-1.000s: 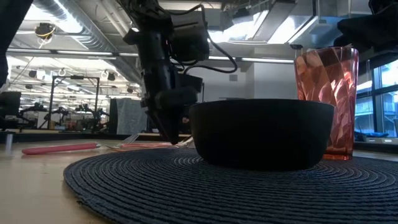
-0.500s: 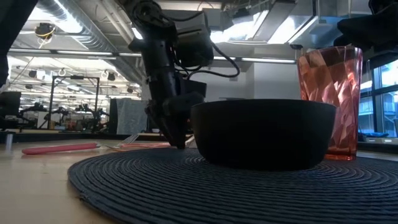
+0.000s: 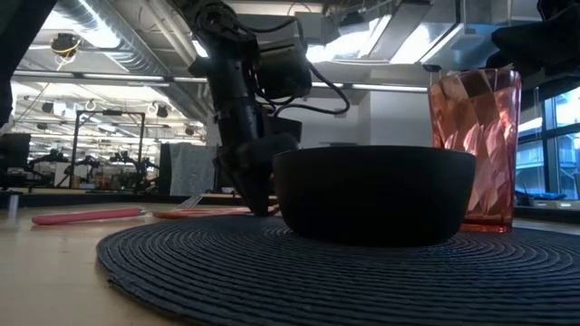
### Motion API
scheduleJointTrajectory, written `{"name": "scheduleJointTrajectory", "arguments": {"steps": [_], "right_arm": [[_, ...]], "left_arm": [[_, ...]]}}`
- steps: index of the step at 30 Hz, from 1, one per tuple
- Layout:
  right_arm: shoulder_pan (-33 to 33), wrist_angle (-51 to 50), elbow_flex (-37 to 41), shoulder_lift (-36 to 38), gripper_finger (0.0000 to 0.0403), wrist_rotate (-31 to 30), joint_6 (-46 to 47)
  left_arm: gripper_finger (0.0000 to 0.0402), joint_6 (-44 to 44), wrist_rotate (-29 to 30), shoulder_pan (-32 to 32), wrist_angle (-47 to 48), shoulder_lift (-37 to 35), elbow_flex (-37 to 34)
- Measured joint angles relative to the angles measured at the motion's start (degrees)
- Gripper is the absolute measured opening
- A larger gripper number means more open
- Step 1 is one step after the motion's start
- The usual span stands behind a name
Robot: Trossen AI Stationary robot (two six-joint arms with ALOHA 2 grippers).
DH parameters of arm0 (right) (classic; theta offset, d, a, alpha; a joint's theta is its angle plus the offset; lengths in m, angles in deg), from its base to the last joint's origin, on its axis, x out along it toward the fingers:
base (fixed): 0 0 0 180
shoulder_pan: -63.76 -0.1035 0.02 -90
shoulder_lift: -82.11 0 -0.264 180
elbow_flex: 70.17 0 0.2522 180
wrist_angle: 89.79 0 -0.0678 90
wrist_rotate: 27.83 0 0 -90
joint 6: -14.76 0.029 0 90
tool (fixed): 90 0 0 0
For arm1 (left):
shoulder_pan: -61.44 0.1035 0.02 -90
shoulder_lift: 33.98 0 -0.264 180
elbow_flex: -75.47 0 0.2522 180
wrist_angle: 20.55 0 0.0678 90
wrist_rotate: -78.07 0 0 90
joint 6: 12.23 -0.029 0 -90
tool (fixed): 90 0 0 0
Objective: Pick & Place Utensil
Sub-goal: Put the orange spoon in the black bowl
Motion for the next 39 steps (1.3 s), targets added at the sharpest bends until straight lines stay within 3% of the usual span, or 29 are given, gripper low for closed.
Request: {"name": "scheduleJointTrajectory", "arguments": {"steps": [9,39], "right_arm": [[0.0,0.0,0.0,0.0,0.0017,0.0,0.0],[0.0,-0.3,0.0,0.0,0.0017,0.0,0.1]], "left_arm": [[0.0009,-1.7,3.2,-1.1,-0.2,0.0,-0.1],[0.0009,-3.6,4.3,-2.2,1.5,-3.4,-0.4]]}}
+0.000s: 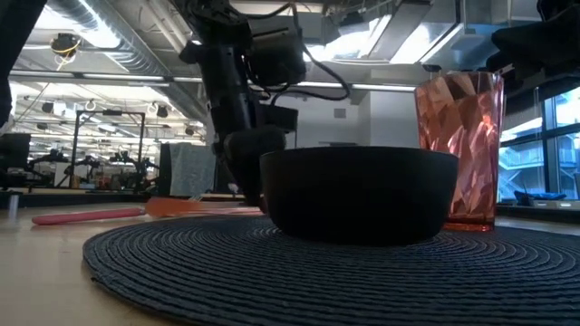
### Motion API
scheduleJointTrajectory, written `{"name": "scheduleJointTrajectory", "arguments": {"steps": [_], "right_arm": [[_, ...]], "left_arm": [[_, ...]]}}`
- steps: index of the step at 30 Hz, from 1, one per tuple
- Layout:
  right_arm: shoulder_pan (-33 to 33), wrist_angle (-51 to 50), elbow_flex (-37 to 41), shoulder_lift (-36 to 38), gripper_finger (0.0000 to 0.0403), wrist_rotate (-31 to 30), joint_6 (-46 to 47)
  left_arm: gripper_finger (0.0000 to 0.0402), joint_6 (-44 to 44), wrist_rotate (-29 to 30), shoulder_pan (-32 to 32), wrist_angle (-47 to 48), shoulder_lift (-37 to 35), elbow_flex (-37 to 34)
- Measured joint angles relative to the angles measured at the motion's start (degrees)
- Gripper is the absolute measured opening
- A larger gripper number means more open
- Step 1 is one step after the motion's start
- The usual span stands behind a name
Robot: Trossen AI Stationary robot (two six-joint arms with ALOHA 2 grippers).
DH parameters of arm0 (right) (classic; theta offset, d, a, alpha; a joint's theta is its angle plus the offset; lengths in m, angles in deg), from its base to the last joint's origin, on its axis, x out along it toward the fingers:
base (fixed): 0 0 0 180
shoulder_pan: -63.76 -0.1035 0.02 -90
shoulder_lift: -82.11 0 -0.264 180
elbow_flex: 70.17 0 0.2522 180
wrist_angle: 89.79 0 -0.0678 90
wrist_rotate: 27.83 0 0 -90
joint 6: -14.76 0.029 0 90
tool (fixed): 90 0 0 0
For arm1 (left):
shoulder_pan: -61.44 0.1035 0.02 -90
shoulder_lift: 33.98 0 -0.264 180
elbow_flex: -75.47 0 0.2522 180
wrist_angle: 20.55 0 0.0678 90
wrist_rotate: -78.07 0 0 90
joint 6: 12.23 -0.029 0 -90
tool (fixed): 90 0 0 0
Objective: Pick & Place Utensil
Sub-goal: Put the orange spoon in the black bowl
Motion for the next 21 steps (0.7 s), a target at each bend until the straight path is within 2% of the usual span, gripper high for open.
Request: {"name": "scheduleJointTrajectory", "arguments": {"steps": [12,16,21], "right_arm": [[0.0,0.0,0.0,0.0,0.0017,0.0,0.0],[0.0,0.0,0.0,0.0,0.0017,0.0,0.0],[0.0,0.0,0.0,0.0,0.0017,0.0,0.0]], "left_arm": [[0.0003,-4.7,4.8,-1.5,0.8,-0.8,0.1],[0.0002,-8.8,8.1,-3.4,1.9,-0.8,0.4],[0.0002,-10.5,15.4,-7.0,10.0,-0.8,4.6]]}}
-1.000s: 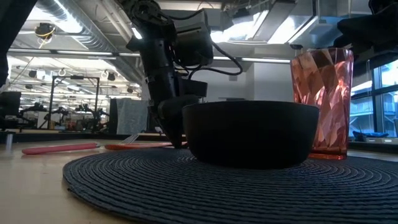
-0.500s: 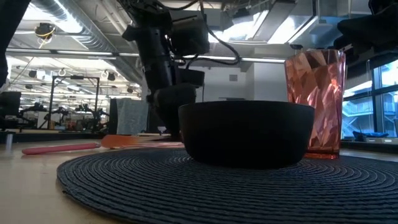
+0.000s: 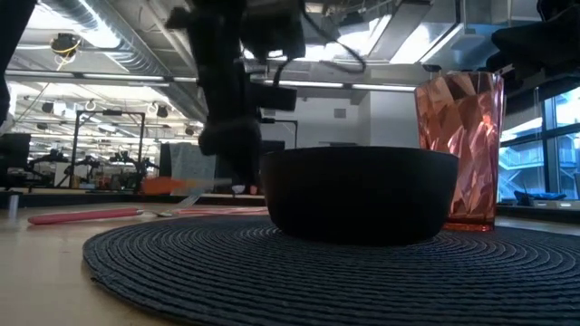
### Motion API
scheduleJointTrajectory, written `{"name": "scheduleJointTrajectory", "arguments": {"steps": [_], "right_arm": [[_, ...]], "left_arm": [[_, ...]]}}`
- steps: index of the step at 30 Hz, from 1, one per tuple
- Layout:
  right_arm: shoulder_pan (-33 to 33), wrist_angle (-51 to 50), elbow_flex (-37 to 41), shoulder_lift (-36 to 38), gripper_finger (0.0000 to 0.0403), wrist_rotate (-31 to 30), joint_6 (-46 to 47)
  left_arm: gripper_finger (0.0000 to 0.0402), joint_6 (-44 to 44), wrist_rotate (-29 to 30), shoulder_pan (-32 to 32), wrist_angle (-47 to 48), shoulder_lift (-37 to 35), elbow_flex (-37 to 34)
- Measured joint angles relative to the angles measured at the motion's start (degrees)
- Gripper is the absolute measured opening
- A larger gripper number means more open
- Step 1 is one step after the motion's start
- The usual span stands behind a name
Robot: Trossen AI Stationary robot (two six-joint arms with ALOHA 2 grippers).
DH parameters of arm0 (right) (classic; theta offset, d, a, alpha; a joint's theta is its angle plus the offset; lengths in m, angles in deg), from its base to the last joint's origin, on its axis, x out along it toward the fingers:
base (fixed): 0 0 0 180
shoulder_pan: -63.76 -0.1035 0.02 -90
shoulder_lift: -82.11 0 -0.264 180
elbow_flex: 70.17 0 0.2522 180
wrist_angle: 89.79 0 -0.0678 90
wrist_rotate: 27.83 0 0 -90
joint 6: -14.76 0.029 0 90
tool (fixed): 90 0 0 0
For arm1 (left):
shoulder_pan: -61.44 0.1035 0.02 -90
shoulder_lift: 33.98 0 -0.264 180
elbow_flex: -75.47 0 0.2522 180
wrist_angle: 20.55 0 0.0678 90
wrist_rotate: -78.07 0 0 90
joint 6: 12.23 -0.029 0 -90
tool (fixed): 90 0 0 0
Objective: Pick & Place Utensil
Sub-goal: Put the orange spoon in the black bowl
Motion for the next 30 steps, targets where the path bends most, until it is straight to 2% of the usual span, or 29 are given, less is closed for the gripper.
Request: {"name": "scheduleJointTrajectory", "arguments": {"steps": [4,8,16,23,27,30], "right_arm": [[0.0,0.0,0.0,0.0,0.0017,0.0,0.0],[0.0,0.0,0.0,0.0,0.0017,0.0,0.0],[0.0,0.0,0.0,0.0,0.0017,0.0,0.0],[0.0,0.0,0.0,0.0,0.0017,0.0,0.1],[0.0,0.0,0.0,0.0,0.0017,0.0,0.1],[0.0,0.0,0.0,0.0,0.0017,0.0,0.1]], "left_arm": [[0.0002,-3.4,6.1,-3.5,8.1,0.0,5.8],[0.0002,-12.2,12.7,-7.9,10.3,-0.1,9.6],[0.0002,-38.2,31.2,-17.8,4.7,1.2,10.8],[0.0002,-55.2,36.1,-21.4,1.0,5.9,10.7],[0.0002,-62.4,43.6,-21.7,-1.1,10.4,10.7],[0.0002,-67.5,46.3,-21.7,-2.8,14.0,10.7]]}}
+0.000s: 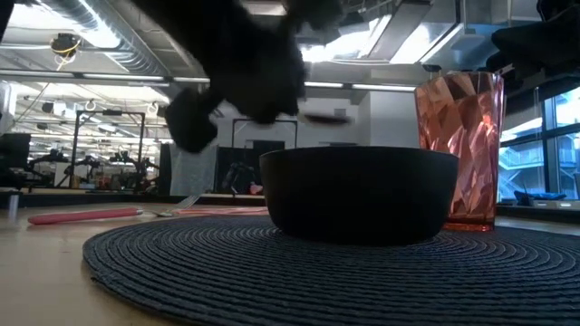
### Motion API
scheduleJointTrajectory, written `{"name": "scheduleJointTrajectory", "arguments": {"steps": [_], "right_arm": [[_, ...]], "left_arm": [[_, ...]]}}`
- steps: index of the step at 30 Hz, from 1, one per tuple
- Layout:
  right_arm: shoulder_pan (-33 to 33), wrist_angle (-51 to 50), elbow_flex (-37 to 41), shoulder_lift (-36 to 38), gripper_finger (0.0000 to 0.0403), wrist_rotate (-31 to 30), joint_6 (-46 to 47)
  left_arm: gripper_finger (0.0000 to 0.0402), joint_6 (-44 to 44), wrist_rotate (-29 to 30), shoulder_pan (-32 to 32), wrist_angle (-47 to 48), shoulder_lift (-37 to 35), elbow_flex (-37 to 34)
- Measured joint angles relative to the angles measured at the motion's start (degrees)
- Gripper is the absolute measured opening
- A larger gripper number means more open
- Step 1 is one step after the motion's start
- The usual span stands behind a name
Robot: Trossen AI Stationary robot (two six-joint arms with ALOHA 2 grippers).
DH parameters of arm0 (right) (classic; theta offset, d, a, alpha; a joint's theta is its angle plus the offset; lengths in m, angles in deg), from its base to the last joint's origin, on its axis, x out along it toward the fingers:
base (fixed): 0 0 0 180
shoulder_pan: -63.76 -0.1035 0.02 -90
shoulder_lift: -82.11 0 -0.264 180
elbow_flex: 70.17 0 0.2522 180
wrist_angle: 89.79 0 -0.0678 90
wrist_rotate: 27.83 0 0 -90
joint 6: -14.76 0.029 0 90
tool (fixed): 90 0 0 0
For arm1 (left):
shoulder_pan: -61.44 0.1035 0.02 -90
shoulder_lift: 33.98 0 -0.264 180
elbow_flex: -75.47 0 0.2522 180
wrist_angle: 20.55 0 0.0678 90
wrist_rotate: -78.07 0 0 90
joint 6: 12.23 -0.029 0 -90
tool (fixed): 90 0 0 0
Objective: Pick & Place Utensil
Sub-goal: Put the orange spoon in the black bowl
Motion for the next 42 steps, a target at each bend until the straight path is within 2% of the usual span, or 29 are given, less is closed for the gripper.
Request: {"name": "scheduleJointTrajectory", "arguments": {"steps": [5,13,20,28,42], "right_arm": [[0.0,0.0,0.0,0.0,0.0017,0.0,0.0],[0.0,0.0,0.0,0.0,0.0017,0.0,0.0],[0.0,0.0,0.0,0.0,0.0017,0.0,0.0],[0.0,0.0,0.0,0.0,0.0017,0.0,0.0],[0.0,0.0,0.0,0.0,0.0017,0.0,-0.1]], "left_arm": [[0.0002,-1.3,0.7,-0.1,-0.8,3.2,0.0],[0.0002,-1.5,0.8,-1.3,-1.2,2.9,0.0],[0.0002,-7.2,-2.3,-1.6,-0.6,2.9,0.0],[0.0003,-9.0,-3.8,-1.2,-0.9,2.9,0.0],[0.0007,-7.5,-4.2,-1.1,-1.9,2.9,0.0]]}}
